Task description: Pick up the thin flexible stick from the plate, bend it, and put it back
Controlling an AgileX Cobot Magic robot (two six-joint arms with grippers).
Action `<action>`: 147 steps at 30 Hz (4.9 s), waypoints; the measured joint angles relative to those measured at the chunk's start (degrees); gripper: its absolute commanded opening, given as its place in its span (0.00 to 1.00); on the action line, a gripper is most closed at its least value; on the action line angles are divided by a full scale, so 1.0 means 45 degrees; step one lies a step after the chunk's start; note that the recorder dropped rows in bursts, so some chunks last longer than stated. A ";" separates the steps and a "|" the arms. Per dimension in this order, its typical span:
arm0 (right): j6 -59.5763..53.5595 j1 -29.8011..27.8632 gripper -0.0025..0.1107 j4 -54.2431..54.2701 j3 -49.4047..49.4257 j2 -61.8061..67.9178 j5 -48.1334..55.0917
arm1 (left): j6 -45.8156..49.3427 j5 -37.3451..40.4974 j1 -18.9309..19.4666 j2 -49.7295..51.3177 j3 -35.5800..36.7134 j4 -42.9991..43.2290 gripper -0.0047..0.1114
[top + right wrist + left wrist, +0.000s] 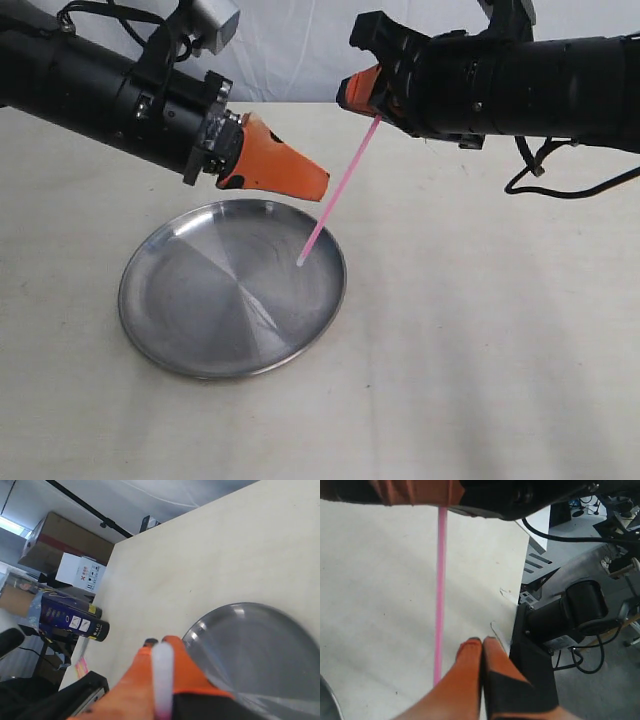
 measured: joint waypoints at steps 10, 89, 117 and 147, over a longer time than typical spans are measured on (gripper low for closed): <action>-0.0012 0.0000 0.01 0.0385 0.0000 0.0000 0.0149 | -0.0135 -0.0656 0.0000 0.0000 0.0000 0.1265 0.11; 0.0110 -0.0208 0.01 -0.2983 0.0576 -0.0349 -0.0994 | 0.1964 -0.4128 -0.1819 -0.0433 0.0184 -0.2306 0.04; 0.0061 -0.0182 0.01 -0.2104 0.0574 -0.0330 0.0025 | 0.1454 -0.7126 -0.1795 -0.0468 0.0218 -0.3254 0.04; 0.0061 -0.0182 0.01 -0.2534 0.0574 -0.0330 0.0310 | 0.1661 -0.7040 -0.1795 -0.0468 0.0274 -0.3785 0.04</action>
